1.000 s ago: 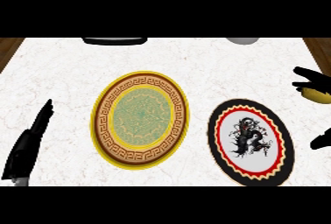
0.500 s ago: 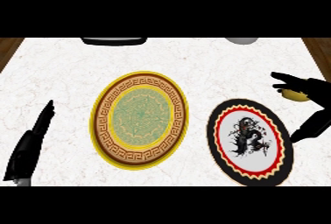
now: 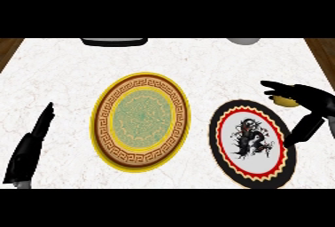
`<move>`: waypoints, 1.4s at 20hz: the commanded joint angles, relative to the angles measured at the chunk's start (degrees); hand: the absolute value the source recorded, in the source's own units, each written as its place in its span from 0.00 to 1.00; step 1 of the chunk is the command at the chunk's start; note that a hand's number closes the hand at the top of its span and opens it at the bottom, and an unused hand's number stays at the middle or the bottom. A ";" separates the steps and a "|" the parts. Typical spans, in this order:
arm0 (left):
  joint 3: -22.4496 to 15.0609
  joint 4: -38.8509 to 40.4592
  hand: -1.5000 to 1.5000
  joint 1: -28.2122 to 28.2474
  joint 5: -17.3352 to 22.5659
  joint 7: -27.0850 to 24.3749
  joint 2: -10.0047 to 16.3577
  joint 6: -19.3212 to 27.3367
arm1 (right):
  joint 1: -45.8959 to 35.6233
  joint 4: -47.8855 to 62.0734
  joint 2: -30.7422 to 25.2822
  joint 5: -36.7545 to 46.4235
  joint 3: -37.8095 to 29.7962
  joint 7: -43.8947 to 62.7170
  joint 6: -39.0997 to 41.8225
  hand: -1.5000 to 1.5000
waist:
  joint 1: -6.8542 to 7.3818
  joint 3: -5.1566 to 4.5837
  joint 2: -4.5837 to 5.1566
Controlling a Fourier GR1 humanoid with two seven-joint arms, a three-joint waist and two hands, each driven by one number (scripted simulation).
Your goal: Pick the lemon from the plate and place it in the plate
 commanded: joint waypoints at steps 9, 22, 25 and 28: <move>3.11 -0.85 0.50 -1.33 -3.05 2.98 -2.65 -3.35 | 0.47 1.81 7.61 10.09 -1.96 -2.31 0.08 0.00 | -0.18 -0.01 -0.04; 5.93 -2.52 0.50 -1.18 -3.43 1.79 -1.94 -7.14 | -6.42 10.57 6.83 23.36 -1.41 -16.83 -7.73 1.00 | 1.57 0.10 0.50; 3.34 -1.74 0.50 -3.11 -5.15 1.81 -4.04 -5.95 | -12.91 8.74 6.82 32.53 5.15 -14.49 -13.39 1.00 | 3.95 0.10 1.27; 3.03 -1.48 0.50 -3.39 -6.18 1.49 -4.25 -5.26 | -15.57 14.52 5.71 38.68 7.69 -19.32 -19.20 1.00 | 3.96 0.16 1.43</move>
